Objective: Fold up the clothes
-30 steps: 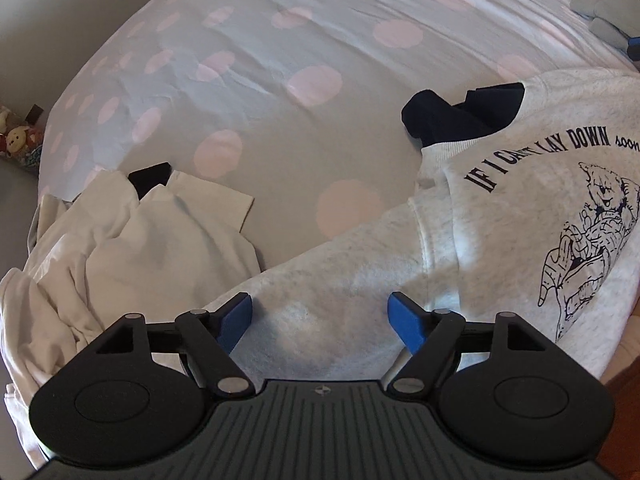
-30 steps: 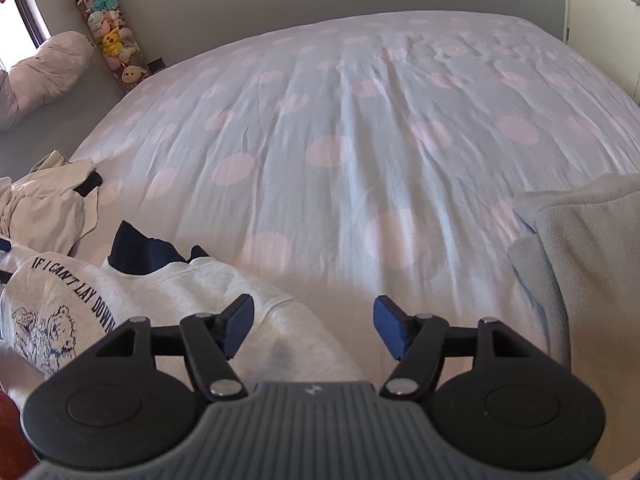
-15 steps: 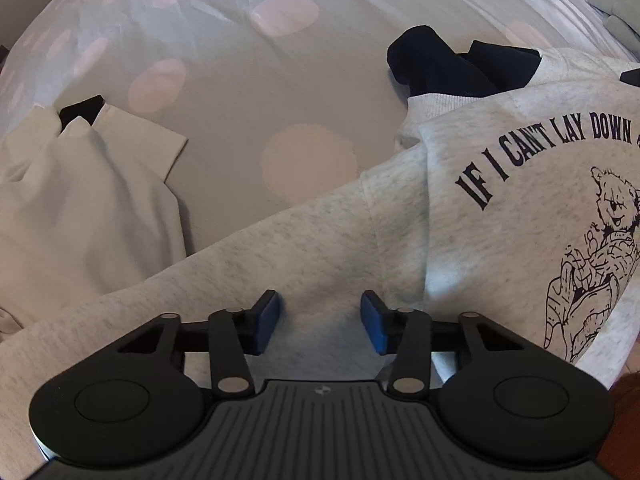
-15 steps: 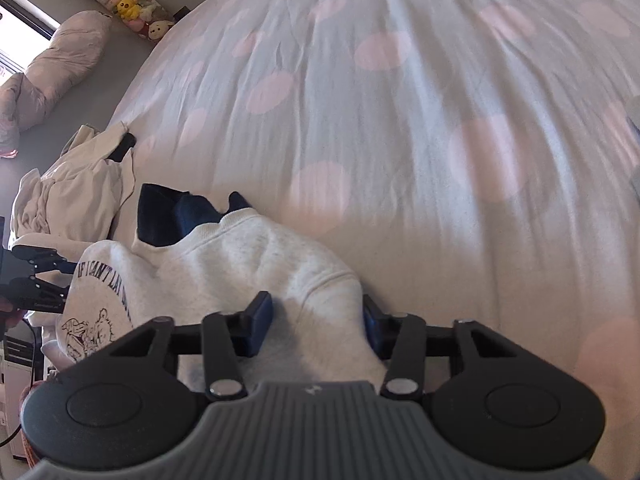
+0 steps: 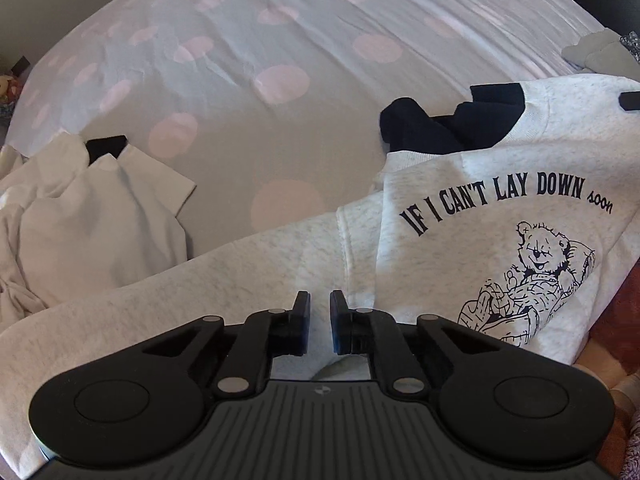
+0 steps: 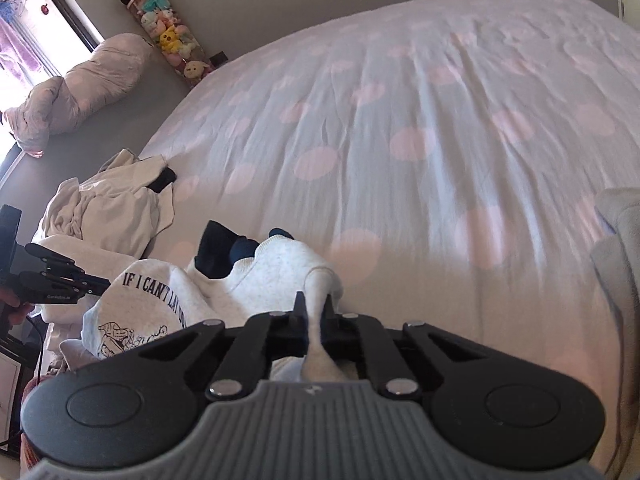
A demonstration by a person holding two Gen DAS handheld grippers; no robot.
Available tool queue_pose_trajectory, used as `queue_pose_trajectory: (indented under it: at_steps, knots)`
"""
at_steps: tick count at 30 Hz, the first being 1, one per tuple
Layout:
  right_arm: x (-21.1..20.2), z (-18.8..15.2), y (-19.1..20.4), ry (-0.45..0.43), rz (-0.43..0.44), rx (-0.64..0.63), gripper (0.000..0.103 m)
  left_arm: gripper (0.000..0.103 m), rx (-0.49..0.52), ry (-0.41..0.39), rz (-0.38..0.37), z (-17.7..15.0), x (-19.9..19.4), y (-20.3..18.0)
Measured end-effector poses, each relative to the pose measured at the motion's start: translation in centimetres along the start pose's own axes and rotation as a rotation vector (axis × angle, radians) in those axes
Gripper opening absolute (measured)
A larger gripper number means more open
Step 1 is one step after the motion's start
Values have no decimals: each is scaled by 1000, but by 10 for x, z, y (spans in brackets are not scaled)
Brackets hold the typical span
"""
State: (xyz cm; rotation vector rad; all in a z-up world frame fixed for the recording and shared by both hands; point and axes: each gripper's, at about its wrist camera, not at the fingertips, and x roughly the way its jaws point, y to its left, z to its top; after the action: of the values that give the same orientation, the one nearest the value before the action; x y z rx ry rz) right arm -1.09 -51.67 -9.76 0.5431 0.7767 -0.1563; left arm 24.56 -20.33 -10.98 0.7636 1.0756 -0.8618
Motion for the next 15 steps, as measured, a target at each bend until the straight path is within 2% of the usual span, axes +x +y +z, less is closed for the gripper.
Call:
queue_pose_trajectory:
  at_steps: [3,6,8,15]
  knots:
    - [-24,-11,10,0,41,-34,5,19,8,-29,9,1,-15,-4]
    - [-42,-34,17,40,40,-63,5,30,28,-47,29,6,-22,-8]
    - [-46,-53,17,77,32,-49,5,46,58,-51,39,14,-22,-10]
    - [-30,-97,6,170,-2,44,5,55,199,-21,100,48,-8,-23]
